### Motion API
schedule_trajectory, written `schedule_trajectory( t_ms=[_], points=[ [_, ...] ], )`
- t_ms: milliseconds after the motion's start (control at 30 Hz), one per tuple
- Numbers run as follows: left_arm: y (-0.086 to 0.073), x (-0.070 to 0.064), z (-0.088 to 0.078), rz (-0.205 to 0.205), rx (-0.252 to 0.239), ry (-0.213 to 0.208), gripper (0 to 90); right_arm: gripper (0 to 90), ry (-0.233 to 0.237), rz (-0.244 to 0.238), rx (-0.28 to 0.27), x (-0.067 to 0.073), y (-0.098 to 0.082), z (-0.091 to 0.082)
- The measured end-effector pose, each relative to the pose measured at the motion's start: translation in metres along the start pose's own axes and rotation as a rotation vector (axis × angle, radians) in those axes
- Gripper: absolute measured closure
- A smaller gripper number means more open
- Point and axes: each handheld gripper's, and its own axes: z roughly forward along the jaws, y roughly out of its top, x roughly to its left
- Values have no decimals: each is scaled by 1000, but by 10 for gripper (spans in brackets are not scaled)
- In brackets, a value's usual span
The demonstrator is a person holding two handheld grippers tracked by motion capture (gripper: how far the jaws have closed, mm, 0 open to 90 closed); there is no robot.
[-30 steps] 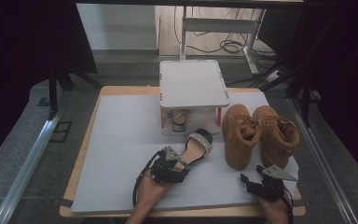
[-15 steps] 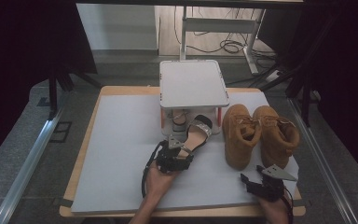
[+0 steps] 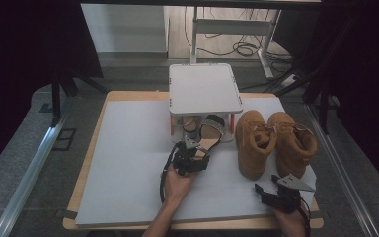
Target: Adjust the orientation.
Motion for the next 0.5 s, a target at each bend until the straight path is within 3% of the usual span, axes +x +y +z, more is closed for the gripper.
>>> schedule_trajectory(
  t_ms=[267,500],
  points=[
    [12,-2,16,-41,-3,22,391,216,1,0,0,0,0,0],
    [19,-4,30,-68,-5,67,391,216,2,1,-2,0,0,0]
  ],
)
